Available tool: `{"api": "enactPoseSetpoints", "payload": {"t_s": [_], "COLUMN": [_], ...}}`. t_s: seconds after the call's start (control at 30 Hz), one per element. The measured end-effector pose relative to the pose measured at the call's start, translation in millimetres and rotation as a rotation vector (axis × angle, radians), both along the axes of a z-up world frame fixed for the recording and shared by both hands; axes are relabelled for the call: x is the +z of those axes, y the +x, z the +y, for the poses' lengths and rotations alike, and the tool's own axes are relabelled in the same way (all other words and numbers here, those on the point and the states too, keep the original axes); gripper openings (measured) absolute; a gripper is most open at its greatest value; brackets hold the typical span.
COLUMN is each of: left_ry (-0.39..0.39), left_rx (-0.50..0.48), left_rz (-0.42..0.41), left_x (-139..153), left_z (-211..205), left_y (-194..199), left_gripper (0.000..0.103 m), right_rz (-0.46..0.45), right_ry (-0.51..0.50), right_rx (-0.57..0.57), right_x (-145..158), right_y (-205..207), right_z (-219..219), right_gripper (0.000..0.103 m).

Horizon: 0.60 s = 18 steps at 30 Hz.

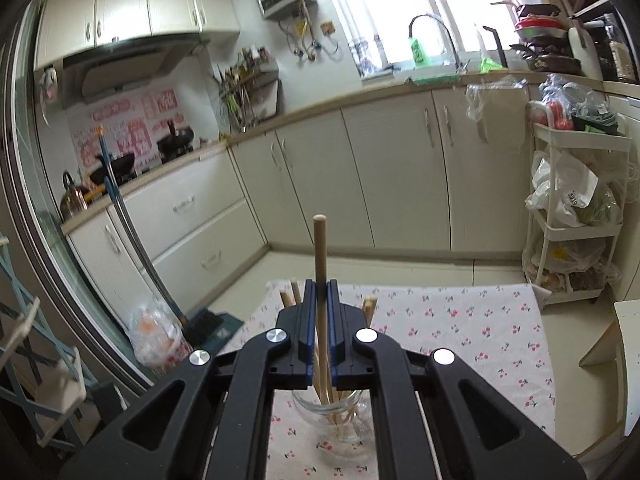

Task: Organize utensils
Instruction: 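Raise the right gripper's chopstick over the glass jar and lower it in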

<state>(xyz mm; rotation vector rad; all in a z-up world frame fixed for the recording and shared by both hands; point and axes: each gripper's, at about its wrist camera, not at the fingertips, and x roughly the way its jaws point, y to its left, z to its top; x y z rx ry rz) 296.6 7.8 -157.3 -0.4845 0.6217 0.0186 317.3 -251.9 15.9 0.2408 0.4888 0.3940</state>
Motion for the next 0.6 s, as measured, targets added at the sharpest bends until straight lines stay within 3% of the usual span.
{"api": "enactPoseSetpoints", "payload": {"t_s": [0.33, 0.6], "left_ry": [-0.001, 0.005], "left_rx": [0.000, -0.007], "left_rz": [0.001, 0.013], "left_x": [-0.3, -2.1], "left_z": [0.0, -2.5], "left_y": [0.5, 1.8], "left_gripper": [0.085, 0.087], "right_rz": [0.109, 0.132], "right_ry": [-0.111, -0.119], "right_rx": [0.026, 0.024], "right_x": [-44.9, -54.3], "right_y": [19.2, 20.0], "right_z": [31.2, 33.1], "right_gripper": [0.006, 0.006]}}
